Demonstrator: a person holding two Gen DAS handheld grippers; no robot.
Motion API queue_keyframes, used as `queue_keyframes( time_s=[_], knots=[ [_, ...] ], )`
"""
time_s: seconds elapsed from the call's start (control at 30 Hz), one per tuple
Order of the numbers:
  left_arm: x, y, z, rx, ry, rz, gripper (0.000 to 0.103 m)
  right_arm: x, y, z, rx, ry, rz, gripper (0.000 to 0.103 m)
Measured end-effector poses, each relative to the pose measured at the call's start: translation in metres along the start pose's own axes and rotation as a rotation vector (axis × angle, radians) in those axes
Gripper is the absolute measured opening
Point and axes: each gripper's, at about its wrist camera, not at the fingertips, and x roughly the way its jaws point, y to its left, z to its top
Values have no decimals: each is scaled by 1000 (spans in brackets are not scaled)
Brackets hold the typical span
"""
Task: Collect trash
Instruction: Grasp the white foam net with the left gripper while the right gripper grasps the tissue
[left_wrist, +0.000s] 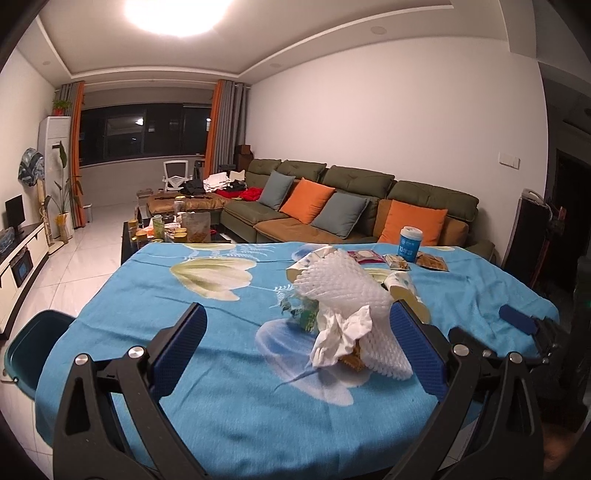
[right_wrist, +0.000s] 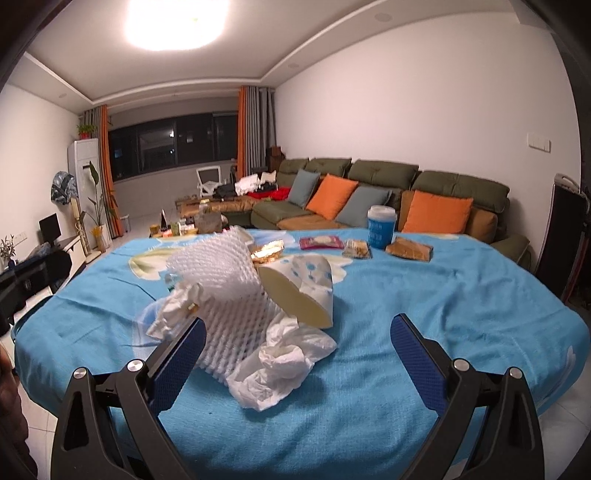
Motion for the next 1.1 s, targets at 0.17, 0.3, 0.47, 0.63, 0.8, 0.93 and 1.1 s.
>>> queue_keyframes(
  time_s=[0.17,0.3,0.47,0.63,0.8,0.93,1.1],
  knots=[
    [36,-6,10,3,59,-28,97,25,-4,-1,12,72,12,96],
    [68,-10,17,-6,99,-59,98,41,-10,-2,38,121,25,88],
    [108,-21,27,4,150,-100,97,56,-16,-6,65,175,46,78],
    [141,-26,27,8,216,-133,97,63,-17,-12,82,211,75,68],
    [174,-19,22,-46,296,-166,84,69,-17,-15,86,230,102,60],
    [189,-11,17,-94,335,-192,73,72,-16,-16,84,247,114,53],
    [195,-10,14,-94,341,-203,54,74,-14,-18,86,260,144,32]
  ],
)
